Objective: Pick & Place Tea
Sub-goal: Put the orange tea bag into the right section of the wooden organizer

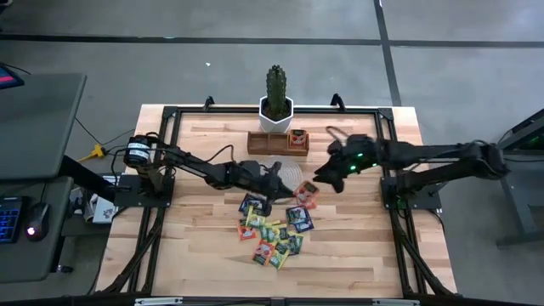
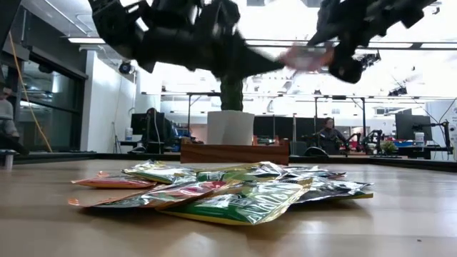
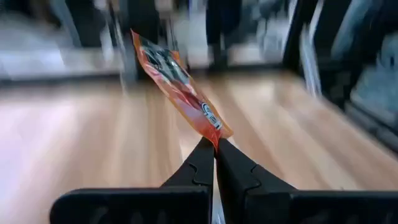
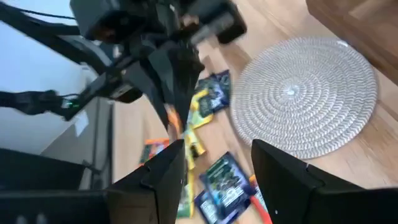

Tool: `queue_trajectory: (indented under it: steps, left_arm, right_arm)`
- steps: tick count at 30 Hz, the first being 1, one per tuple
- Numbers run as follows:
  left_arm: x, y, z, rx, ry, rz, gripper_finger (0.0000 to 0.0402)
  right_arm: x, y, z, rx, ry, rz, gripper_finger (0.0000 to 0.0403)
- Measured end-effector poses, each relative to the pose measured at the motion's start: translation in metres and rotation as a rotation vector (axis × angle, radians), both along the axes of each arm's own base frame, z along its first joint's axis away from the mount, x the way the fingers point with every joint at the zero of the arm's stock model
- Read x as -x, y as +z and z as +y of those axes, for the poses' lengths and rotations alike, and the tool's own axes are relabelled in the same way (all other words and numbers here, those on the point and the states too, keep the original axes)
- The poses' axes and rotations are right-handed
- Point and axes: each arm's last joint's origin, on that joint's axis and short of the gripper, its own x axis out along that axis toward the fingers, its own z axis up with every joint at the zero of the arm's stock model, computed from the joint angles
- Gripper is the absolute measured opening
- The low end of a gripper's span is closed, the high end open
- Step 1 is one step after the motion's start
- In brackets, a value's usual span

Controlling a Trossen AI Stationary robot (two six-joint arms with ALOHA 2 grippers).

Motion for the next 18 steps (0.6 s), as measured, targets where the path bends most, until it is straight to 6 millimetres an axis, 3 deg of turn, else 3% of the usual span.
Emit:
queue_trajectory:
  steps: [8, 14, 18]
  left_arm:
    - [-0.001, 0.011, 0.003, -0.09, 0.082, -0.142, 0.0]
    - [-0.001, 0.021, 0.005, -0.136, 0.155, -0.252, 0.0]
    - [-0.001, 0.028, 0.006, -0.151, 0.191, -0.325, 0.0]
  right_arm:
    - [0.033, 0.027, -0.001, -0.016, 0.015, -0.094, 0.0182]
    - [0.028, 0.062, -0.002, 0.134, 0.037, -0.115, 0.0182]
    - [0.015, 0.088, -0.005, 0.224, 0.083, -0.041, 0.0182]
